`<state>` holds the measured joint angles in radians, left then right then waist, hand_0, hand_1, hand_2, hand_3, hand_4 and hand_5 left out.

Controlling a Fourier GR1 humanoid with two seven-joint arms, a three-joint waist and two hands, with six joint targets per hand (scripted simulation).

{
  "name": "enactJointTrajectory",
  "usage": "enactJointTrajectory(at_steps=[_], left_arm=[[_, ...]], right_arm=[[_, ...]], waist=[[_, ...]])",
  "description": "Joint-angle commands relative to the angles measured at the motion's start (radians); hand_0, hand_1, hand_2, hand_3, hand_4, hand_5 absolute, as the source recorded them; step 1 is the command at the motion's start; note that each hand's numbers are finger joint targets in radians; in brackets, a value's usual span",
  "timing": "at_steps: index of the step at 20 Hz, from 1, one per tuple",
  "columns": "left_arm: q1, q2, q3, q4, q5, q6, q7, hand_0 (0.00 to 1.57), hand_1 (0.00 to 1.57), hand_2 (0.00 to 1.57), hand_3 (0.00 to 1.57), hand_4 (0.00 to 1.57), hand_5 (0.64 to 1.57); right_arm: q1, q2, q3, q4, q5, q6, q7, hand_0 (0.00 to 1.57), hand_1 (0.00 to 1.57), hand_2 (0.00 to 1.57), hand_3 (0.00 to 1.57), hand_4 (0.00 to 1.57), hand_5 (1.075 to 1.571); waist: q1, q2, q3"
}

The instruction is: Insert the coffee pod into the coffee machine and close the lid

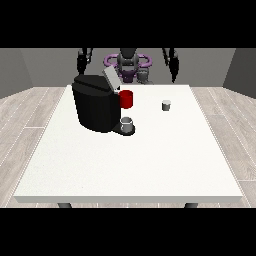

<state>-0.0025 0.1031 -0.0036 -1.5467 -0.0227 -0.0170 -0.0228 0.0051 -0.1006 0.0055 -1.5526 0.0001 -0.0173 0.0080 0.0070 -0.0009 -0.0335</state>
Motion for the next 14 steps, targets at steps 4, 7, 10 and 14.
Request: enactJointTrajectory(at_steps=[4, 7, 10, 14], left_arm=[[0.007, 0.075, -0.038, -0.057, -0.026, -0.096, 0.013, 0.00, 0.00, 0.00, 0.00, 0.00, 1.571], [0.032, 0.172, -0.060, -0.063, -0.088, -0.165, -0.097, 0.00, 0.00, 0.00, 0.00, 0.00, 1.571], [0.026, 0.191, -0.060, -0.064, -0.123, -0.173, -0.154, 0.00, 0.00, 0.00, 0.00, 0.00, 1.571], [-0.050, 0.191, -0.038, -0.012, -0.174, -0.154, -0.103, 0.00, 0.00, 0.00, 0.00, 0.00, 1.571]], right_arm=[[-0.036, 0.003, -0.028, 0.053, 0.005, -0.019, 0.020, 0.00, 0.00, 0.00, 0.00, 0.00, 1.571], [0.024, -0.003, -0.040, 0.053, 0.108, -0.121, -0.058, 0.00, 0.00, 0.00, 0.00, 0.00, 1.571], [-0.021, 0.023, -0.052, 0.085, 0.133, -0.179, -0.091, 0.00, 0.00, 0.00, 0.00, 0.00, 1.571], [-0.058, 0.020, -0.022, 0.062, 0.154, -0.170, -0.015, 0.00, 0.00, 0.00, 0.00, 0.00, 1.571]], waist=[[0.042, -0.025, 0.0338], [0.008, -0.050, 0.0335], [0.036, -0.016, 0.0336], [-0.018, -0.002, 0.0335]])
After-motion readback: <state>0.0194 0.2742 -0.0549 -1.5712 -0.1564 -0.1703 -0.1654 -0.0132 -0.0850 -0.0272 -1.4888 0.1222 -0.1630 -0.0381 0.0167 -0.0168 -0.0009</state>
